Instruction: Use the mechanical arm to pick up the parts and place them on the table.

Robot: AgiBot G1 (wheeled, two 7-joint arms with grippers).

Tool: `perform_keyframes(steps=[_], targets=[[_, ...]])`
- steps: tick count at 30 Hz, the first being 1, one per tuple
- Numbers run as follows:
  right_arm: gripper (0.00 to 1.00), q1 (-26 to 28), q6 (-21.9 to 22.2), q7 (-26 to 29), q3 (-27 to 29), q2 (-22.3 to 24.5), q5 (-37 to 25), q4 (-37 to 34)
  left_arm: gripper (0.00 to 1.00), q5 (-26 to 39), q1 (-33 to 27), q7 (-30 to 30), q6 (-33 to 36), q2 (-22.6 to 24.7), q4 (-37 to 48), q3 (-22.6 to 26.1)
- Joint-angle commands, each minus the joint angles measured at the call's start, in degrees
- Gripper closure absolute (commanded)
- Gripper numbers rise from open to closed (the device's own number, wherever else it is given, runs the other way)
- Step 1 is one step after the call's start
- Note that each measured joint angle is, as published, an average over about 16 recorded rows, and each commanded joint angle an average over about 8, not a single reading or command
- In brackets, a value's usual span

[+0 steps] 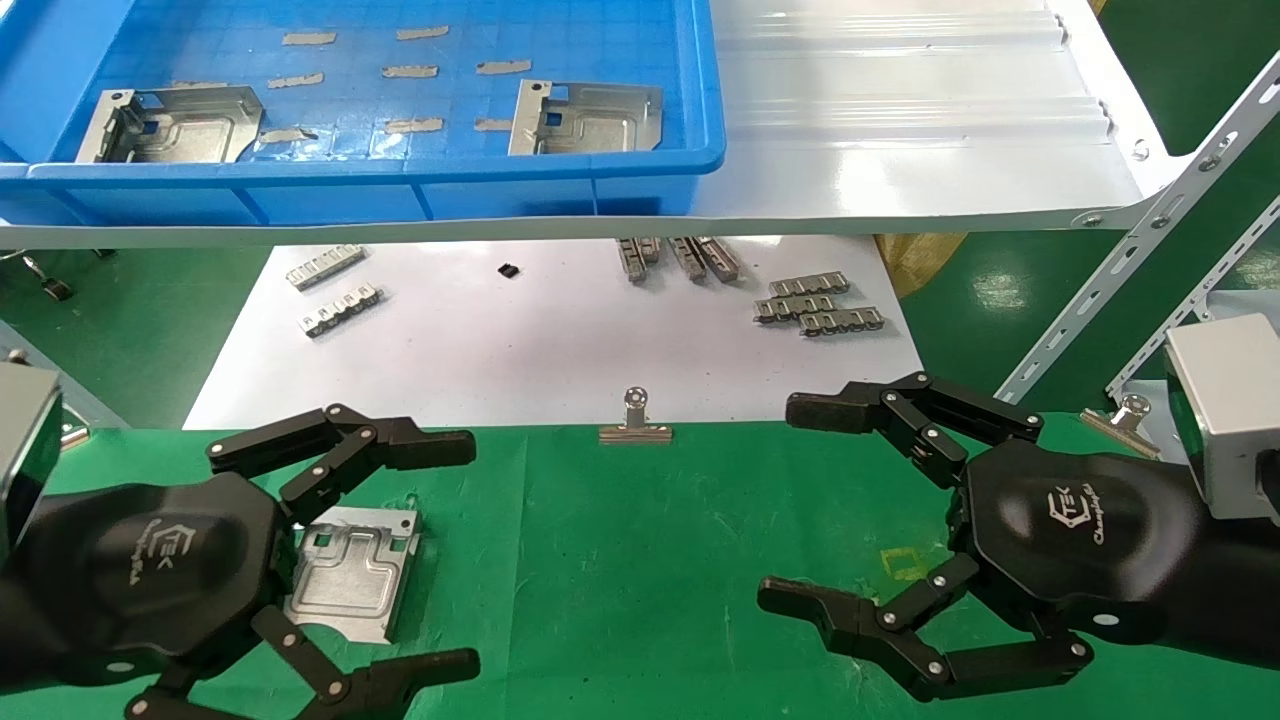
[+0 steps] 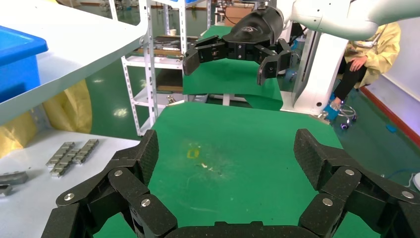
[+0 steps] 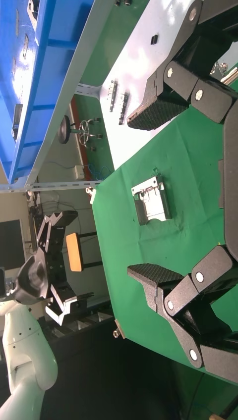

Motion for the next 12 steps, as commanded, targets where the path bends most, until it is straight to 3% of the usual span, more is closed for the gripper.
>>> perform_keyframes(steps=[1,12], targets=[[0.00,0.00,0.00,0.00,0.00,0.00,0.00,0.00,0.00,0.01,0.00,0.01,0.00,0.01,0.01,0.01],[0.00,0.00,0.00,0.00,0.00,0.00,0.00,0.00,0.00,0.02,-0.04,0.04,0.00,0.02,0.05,0.05]])
